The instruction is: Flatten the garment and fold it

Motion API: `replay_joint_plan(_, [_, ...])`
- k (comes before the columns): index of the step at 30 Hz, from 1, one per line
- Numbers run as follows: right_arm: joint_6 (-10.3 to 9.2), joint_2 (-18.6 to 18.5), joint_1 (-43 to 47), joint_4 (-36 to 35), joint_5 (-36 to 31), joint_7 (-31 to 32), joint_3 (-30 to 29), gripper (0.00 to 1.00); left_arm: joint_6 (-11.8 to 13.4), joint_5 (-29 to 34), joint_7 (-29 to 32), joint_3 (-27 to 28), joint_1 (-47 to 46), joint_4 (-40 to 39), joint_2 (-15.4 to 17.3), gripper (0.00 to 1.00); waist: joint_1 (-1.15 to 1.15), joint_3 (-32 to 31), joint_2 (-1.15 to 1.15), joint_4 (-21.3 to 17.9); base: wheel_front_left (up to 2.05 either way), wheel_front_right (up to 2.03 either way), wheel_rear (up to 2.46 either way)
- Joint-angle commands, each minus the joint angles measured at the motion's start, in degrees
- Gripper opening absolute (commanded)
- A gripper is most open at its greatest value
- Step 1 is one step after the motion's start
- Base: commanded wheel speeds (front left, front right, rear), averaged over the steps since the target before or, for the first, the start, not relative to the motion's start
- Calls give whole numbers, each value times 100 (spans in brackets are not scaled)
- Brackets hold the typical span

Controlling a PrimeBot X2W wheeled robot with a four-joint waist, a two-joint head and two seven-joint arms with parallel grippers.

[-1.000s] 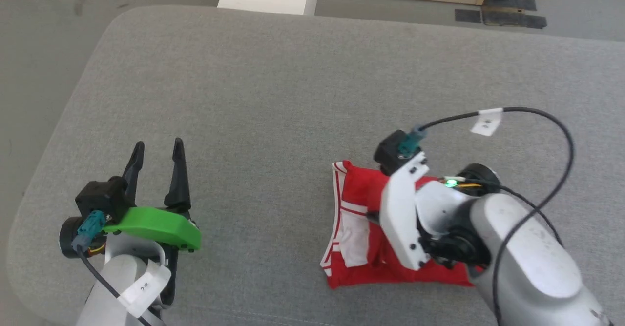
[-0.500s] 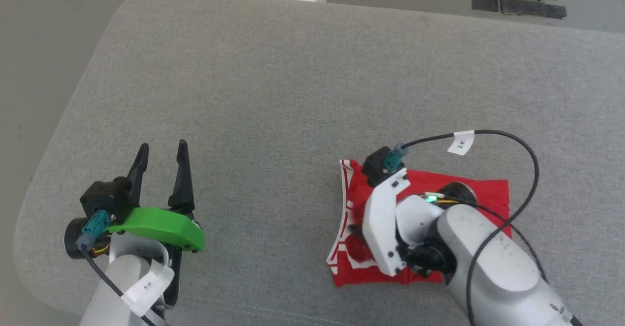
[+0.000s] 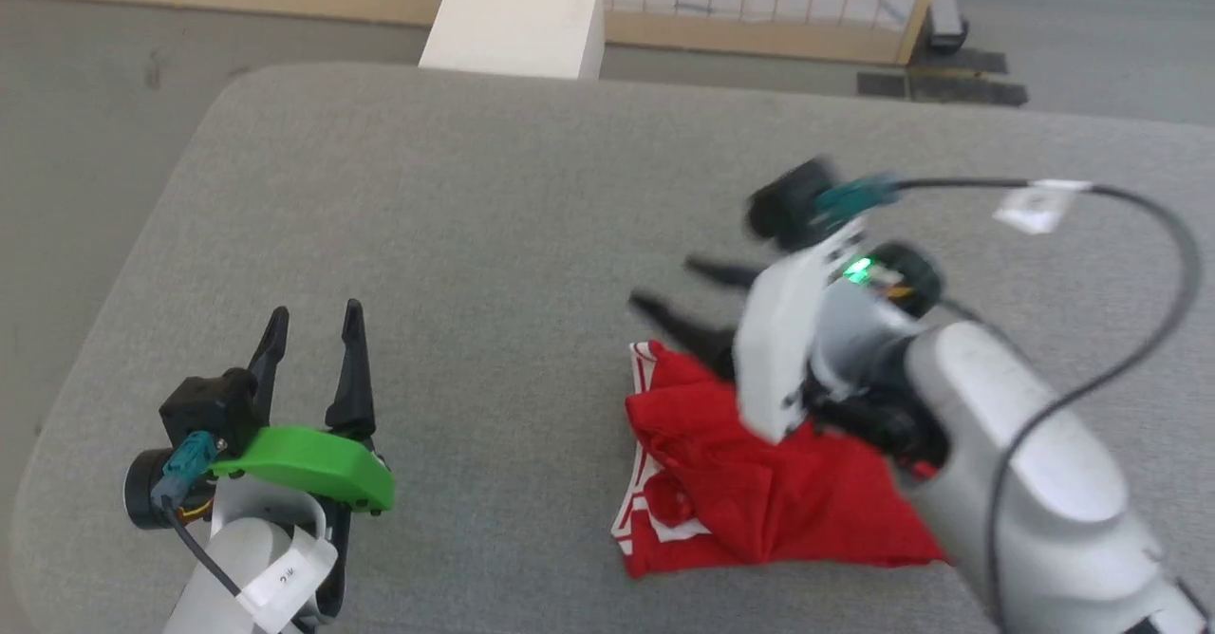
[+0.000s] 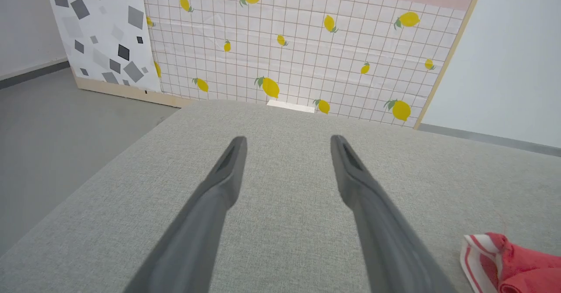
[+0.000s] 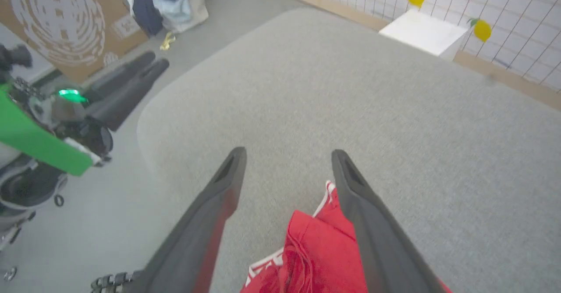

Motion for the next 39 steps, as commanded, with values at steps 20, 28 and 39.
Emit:
replay_joint_plan(20, [-9,-203,1649,-628,-1741,-4130,-3520,100,304,130,-66,127,414,-346,52,100,0,-521,0,-598,0,0,0])
replay_joint_plan(28, [-9,53,2644,-623,-2223,-4598,-4071,100,306,233,-70,46,435,-330,54,100,0,-510,0,-548,0,0,0])
replay_joint_plan(39, [-9,121,3285,-496,-2225,-4534,-3622,100,266,277,-73,-42,390,-159,49,100,0,-489,0,-434,0,0,0])
